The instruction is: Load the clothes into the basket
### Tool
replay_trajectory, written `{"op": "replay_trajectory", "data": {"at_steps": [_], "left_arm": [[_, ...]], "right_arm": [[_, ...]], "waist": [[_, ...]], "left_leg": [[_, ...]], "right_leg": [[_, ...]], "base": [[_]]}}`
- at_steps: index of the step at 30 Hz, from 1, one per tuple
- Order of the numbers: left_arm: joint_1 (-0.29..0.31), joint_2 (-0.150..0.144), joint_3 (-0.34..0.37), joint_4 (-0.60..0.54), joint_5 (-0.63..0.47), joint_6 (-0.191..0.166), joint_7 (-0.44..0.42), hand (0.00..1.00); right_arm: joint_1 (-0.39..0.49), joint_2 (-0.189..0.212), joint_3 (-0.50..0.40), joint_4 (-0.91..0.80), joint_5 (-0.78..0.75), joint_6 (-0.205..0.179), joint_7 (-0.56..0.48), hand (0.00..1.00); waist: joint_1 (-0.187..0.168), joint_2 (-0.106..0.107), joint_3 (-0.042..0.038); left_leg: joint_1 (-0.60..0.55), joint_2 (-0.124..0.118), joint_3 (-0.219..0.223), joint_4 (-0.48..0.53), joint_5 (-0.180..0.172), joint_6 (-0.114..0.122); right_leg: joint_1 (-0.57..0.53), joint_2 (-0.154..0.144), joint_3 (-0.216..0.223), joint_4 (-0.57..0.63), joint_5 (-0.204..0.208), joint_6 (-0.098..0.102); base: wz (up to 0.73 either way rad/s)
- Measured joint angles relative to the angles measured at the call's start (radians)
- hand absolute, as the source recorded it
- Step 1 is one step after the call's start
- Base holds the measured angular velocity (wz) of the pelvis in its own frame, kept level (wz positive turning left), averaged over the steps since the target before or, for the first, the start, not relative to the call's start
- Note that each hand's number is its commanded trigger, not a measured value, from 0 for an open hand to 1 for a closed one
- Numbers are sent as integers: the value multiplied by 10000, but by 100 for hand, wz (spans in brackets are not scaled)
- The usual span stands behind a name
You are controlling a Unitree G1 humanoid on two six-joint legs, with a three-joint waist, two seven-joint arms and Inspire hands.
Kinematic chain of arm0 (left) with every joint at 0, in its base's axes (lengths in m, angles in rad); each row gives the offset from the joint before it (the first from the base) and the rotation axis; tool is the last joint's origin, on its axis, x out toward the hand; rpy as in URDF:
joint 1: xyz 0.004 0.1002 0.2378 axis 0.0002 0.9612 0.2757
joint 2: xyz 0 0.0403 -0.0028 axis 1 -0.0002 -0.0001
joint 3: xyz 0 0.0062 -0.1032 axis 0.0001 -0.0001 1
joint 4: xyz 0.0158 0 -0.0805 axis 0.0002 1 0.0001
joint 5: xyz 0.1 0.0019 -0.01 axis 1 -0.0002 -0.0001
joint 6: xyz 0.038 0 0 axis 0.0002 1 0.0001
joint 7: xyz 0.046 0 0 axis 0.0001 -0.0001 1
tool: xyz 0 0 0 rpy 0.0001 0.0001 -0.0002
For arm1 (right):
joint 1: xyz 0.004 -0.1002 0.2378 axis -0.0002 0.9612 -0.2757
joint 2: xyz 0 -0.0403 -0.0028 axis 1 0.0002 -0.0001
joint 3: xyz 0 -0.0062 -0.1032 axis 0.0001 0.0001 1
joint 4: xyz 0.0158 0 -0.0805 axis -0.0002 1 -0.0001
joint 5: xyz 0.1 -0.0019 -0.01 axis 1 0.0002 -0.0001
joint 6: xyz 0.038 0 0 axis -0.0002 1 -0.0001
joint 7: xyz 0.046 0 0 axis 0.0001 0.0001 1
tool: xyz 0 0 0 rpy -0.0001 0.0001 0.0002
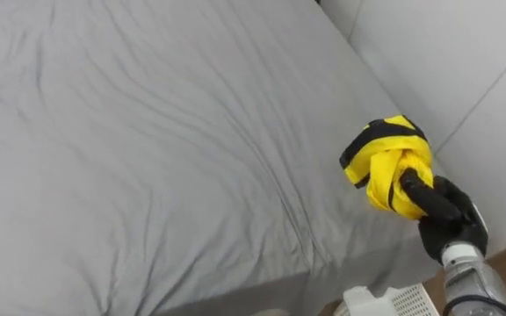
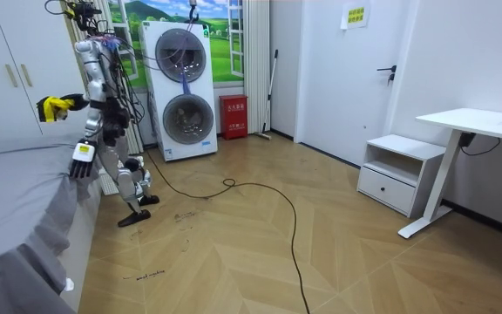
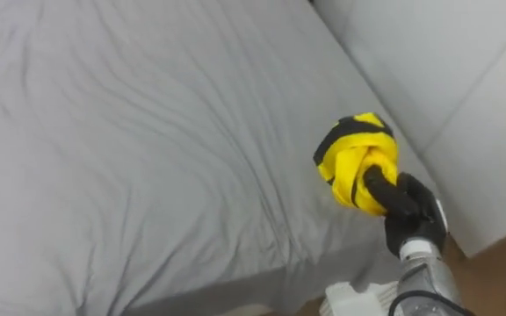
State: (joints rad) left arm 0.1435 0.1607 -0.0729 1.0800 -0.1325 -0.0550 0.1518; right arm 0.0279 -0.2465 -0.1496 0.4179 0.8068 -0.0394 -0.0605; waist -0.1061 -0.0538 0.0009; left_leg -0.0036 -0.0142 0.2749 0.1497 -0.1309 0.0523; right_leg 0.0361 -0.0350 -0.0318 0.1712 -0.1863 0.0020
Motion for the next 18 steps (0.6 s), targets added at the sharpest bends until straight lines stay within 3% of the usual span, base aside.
{"op": "replay_trajectory", "data": {"at_steps": [5,14,18], "left_arm": [[116,-2,7,-338,262,510,22,0],[417,58,17,-293,286,668,22,0],[428,79,27,-296,483,739,-56,0]], "right_arm": [[442,-5,-732,-454,113,108,-405,100],[807,4,-1206,-222,505,176,-681,100],[794,1,-1472,713,171,217,-574,100]], "waist": [[-410,14,-9],[-778,3,32],[-822,121,77]], "left_leg": [[168,45,283,-44,-88,-54],[347,224,681,-86,-279,-188],[297,247,723,-48,-313,-199]], "right_leg": [[12,40,300,0,14,-17],[43,204,587,24,56,-85],[-19,216,619,6,67,-108]], "base": [[-22],[-12],[-5]]}}
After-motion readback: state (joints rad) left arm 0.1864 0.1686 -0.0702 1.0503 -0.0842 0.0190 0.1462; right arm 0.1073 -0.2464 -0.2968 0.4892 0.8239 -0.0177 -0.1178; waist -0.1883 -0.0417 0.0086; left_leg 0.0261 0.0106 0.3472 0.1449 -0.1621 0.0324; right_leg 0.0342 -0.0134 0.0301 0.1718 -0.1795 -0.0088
